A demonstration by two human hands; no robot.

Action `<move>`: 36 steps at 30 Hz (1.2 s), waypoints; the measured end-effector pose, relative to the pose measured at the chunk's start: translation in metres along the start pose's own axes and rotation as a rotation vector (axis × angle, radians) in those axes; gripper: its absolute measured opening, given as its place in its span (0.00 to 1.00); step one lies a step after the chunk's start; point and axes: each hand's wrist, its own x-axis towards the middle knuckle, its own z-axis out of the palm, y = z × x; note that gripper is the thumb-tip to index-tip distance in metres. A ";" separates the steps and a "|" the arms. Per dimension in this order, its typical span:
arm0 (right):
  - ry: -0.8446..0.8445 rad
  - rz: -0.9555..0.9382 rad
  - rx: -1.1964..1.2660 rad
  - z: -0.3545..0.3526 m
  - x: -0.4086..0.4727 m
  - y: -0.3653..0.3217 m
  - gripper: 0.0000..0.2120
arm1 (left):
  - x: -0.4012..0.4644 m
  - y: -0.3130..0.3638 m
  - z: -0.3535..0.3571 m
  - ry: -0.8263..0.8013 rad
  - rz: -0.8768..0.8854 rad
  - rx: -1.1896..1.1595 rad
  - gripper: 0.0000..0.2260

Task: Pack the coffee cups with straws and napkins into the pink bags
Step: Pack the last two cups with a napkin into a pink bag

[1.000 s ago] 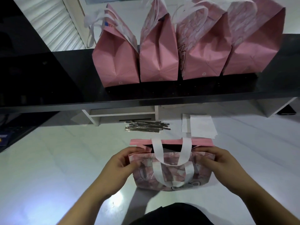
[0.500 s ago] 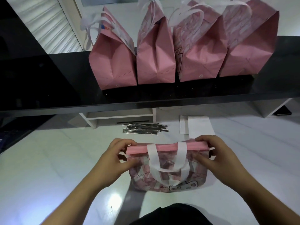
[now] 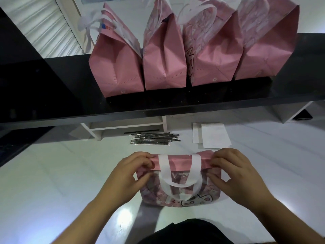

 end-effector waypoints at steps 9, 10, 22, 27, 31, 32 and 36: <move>-0.097 0.025 -0.014 -0.005 0.011 -0.005 0.10 | 0.009 0.007 -0.001 -0.064 0.134 0.196 0.16; -0.112 0.025 -0.027 -0.007 0.013 -0.006 0.10 | 0.011 0.009 -0.002 -0.083 0.139 0.218 0.19; -0.301 -0.037 -0.089 -0.004 0.056 -0.043 0.19 | 0.054 0.055 0.012 -0.298 0.101 0.451 0.08; -0.364 -0.003 -0.109 -0.001 0.060 -0.046 0.10 | 0.062 0.065 0.029 -0.288 0.062 0.514 0.06; -0.346 0.012 -0.065 -0.007 0.055 -0.040 0.05 | 0.059 0.060 0.034 -0.190 0.088 0.460 0.10; -0.336 0.012 -0.051 -0.010 0.054 -0.036 0.05 | 0.058 0.060 0.032 -0.175 0.102 0.448 0.11; -0.351 0.002 -0.001 -0.022 0.046 -0.019 0.08 | 0.056 0.058 0.022 -0.121 0.133 0.468 0.02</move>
